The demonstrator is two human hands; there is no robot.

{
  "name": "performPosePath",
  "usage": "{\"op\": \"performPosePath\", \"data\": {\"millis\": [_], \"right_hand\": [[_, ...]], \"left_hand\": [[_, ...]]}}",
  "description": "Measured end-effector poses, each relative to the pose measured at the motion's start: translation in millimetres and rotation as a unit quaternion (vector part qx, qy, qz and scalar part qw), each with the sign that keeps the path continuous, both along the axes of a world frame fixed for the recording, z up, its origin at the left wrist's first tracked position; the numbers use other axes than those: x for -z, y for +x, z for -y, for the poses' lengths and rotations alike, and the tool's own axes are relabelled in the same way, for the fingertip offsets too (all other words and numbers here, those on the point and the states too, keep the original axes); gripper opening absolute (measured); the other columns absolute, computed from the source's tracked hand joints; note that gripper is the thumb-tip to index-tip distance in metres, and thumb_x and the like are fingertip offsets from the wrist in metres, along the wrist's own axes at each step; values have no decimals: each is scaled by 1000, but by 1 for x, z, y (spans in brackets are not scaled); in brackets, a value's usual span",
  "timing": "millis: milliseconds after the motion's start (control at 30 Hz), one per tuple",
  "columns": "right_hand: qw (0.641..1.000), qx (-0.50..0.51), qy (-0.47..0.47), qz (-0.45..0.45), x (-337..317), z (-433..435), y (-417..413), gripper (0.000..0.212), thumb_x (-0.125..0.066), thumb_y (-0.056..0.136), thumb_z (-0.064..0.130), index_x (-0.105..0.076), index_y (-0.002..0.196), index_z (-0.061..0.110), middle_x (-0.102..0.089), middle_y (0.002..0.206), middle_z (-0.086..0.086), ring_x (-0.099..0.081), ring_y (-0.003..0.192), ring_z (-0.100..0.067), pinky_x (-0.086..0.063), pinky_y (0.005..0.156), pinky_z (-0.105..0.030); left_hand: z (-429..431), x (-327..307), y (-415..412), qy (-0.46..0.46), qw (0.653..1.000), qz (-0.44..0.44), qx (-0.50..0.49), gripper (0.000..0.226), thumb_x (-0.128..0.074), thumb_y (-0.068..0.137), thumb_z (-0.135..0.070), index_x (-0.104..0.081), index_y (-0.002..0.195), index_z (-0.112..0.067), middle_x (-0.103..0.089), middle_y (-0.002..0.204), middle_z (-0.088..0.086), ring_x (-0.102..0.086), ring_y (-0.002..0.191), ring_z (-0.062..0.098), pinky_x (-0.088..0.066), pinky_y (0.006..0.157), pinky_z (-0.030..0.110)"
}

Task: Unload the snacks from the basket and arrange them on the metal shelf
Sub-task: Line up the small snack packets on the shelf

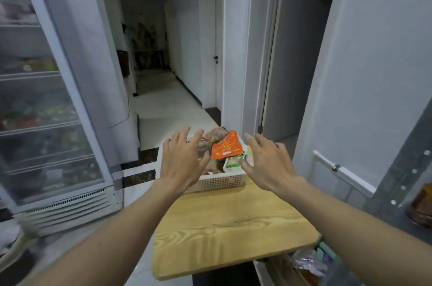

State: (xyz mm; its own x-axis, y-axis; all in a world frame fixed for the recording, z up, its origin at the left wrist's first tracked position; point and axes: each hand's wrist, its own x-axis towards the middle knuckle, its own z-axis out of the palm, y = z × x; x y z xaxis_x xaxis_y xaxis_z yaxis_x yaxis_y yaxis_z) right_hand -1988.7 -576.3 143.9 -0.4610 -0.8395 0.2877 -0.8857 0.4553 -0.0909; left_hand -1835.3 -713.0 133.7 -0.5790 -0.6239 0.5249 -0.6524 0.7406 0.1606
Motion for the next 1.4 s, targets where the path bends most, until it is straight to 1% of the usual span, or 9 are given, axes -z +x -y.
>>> {"op": "performPosePath", "data": {"millis": [300,467,700,867,1133,1200,1267,1333,1400], "right_hand": [[998,-21,18,51,32,140,-63,65,-47,97,50,-21,152,24,-37,153,-6,-41,136,-28,-36,108,-43],[989,4,4,147,53,210,-99,61,-56,94,42,-30,148,28,-45,143,-4,-46,129,-27,-44,99,-43],[936,56,-25,346,81,290,-156,63,-67,89,39,-39,145,30,-58,131,-2,-58,116,-25,-51,97,-46],[880,91,-37,464,112,336,-194,62,-67,91,34,-38,146,30,-56,129,2,-61,114,-24,-53,96,-45],[827,65,-40,557,160,394,-234,56,-67,92,18,-45,143,27,-55,125,4,-53,114,-15,-47,92,-30],[816,69,-37,573,173,405,-240,63,-71,89,21,-43,145,26,-55,133,0,-53,120,-17,-47,94,-30],[809,73,-40,581,183,412,-244,66,-73,87,24,-43,145,28,-54,136,-3,-52,122,-19,-47,87,-23],[806,70,-55,586,190,418,-247,63,-74,87,21,-46,142,28,-58,130,-4,-54,120,-18,-45,78,-15],[798,61,-63,596,194,423,-247,63,-74,87,19,-46,142,27,-60,122,-1,-56,117,-17,-48,83,-17]], "left_hand": [[130,33,-73,79,996,-13,26,57,-53,93,-43,-36,146,-30,-32,153,7,-35,138,25,-30,111,42],[204,52,-113,150,987,-15,50,63,-58,92,-43,-34,148,-31,-29,154,3,-32,139,24,-32,111,45],[287,87,-171,252,966,5,51,64,-59,91,-41,-31,148,-36,-31,153,2,-36,136,26,-41,107,48],[330,116,-216,316,948,-5,41,60,-60,93,-38,-35,147,-33,-35,149,3,-38,134,25,-41,105,41],[382,166,-273,406,912,34,56,61,-63,89,-34,-38,145,-33,-40,144,11,-35,135,31,-37,108,48],[390,179,-283,439,894,48,78,64,-65,85,-41,-40,144,-35,-46,140,11,-42,131,31,-41,105,50],[398,198,-290,471,876,45,91,69,-68,78,-46,-42,142,-36,-56,129,10,-55,118,30,-47,97,48],[402,209,-292,481,872,30,88,67,-74,79,-37,-45,140,-33,-58,120,11,-60,106,29,-51,90,44],[400,210,-292,497,863,-16,85,63,-76,81,-21,-49,137,-30,-58,118,11,-62,102,28,-53,84,37]]}}
